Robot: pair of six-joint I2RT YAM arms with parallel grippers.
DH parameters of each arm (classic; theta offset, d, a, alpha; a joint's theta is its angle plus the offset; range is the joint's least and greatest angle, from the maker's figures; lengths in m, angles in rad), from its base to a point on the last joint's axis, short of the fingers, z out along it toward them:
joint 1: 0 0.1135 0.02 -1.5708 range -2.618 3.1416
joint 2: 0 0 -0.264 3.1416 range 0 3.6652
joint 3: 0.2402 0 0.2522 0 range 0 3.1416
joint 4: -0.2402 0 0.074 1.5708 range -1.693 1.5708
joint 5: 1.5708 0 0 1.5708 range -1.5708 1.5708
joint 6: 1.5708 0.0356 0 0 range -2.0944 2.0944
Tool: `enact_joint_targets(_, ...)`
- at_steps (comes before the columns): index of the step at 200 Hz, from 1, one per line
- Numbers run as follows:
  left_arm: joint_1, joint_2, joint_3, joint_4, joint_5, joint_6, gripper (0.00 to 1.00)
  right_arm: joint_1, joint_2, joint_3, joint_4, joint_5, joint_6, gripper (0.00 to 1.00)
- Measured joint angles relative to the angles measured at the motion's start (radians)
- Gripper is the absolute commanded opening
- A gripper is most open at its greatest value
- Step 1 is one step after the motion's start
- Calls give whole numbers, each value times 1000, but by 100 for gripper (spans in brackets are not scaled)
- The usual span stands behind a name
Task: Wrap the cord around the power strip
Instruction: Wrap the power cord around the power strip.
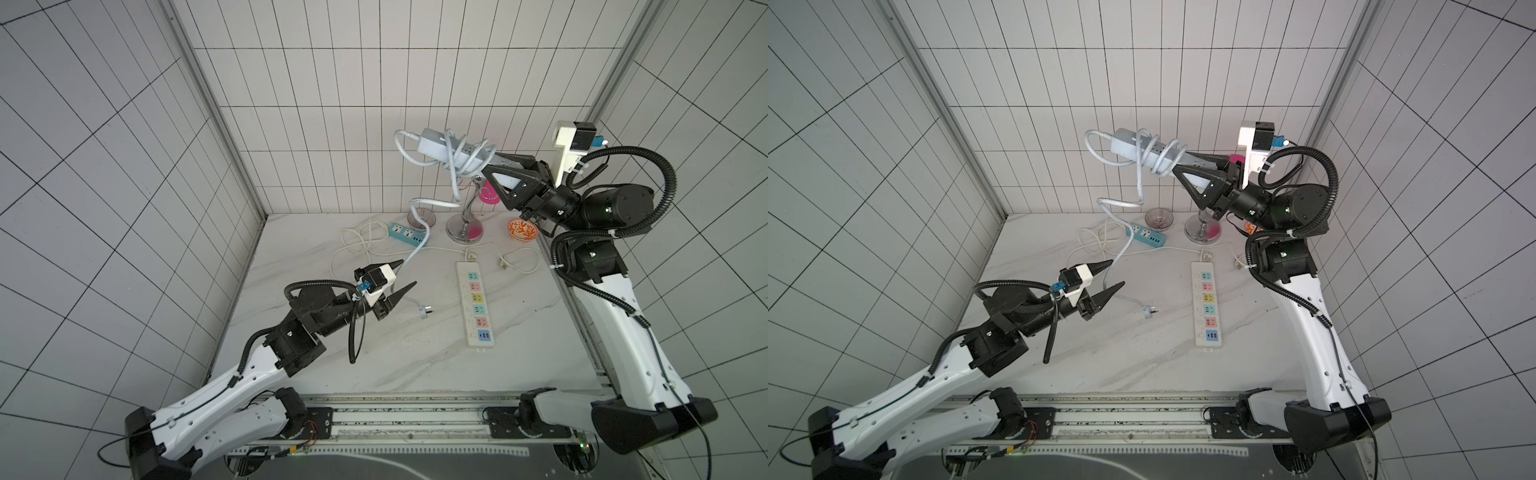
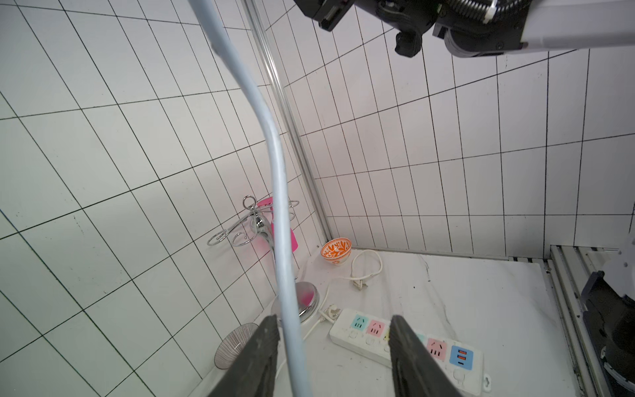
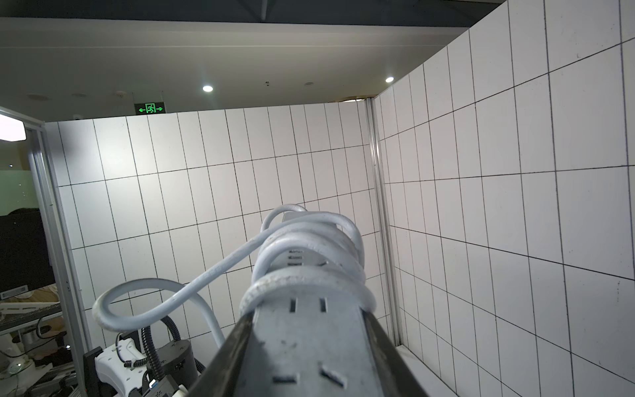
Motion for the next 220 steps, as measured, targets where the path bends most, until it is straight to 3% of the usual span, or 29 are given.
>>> enact_joint_targets(53,21,-37,-62,-61,-17,14,49,-19,0,0,-18,-14,0,0)
enact_joint_targets(98,24,-12,-88,-71,16,-8,42,-30,0,1,-18,-24,0,0)
enact_joint_targets(220,32,-131,-142,-148,-14,-24,47,-62,-8,3,-29,-47,3,0)
